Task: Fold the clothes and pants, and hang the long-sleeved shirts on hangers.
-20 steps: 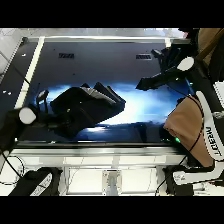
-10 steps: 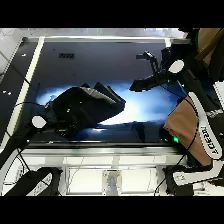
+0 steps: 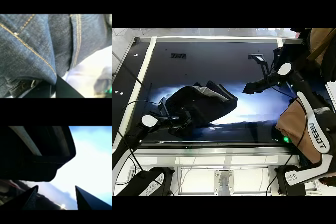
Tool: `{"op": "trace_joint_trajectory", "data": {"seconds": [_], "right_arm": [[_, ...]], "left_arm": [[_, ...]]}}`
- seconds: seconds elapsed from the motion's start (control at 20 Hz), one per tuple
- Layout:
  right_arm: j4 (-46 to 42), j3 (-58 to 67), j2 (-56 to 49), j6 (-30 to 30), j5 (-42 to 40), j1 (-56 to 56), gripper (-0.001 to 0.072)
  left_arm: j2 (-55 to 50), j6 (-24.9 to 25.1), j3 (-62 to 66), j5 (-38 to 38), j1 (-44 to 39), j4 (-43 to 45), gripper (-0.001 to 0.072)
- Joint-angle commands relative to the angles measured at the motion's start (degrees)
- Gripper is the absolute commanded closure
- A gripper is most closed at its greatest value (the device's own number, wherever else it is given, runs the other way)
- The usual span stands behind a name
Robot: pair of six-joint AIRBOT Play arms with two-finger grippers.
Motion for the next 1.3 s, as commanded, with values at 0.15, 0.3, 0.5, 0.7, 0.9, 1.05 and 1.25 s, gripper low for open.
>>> {"op": "trace_joint_trajectory", "data": {"seconds": [0.15, 0.3, 0.5, 0.7, 0.9, 1.05, 1.25], "right_arm": [[13.7, -0.1, -11.2, -1.5, -0.7, -1.5, 0.0117], [13.2, 0.4, -13.1, -4.3, -0.6, 1.4, 0.0117], [9.4, 0.7, -13.2, -4.3, -0.4, 4.0, 0.0117], [6.4, 0.7, -13.6, -2.7, -5.8, 4.4, 0.0118], [6.6, 0.8, -13.7, -2.4, -9.7, 4.8, 0.0160], [8.2, 1.0, -13.8, -3.1, -9.6, 5.2, 0.0355], [11.6, 7.0, -13.7, -6.0, -7.7, 5.0, 0.0700]], "left_arm": [[3.1, 0.7, 0.0, -1.3, 0.0, -0.8, 0.0661], [3.1, 0.7, 0.0, -1.9, 0.0, -0.8, 0.0661], [3.1, 0.7, -0.1, -3.8, 0.0, -0.8, 0.0661], [3.1, 0.7, -0.1, -4.2, 0.0, -0.8, 0.0661], [3.1, 0.7, -0.1, -4.4, 0.0, -0.8, 0.0661], [3.1, 0.7, -0.1, -4.5, 0.0, -0.8, 0.0661], [3.2, 3.2, 0.2, -4.5, 0.7, -0.7, 0.0661]]}}
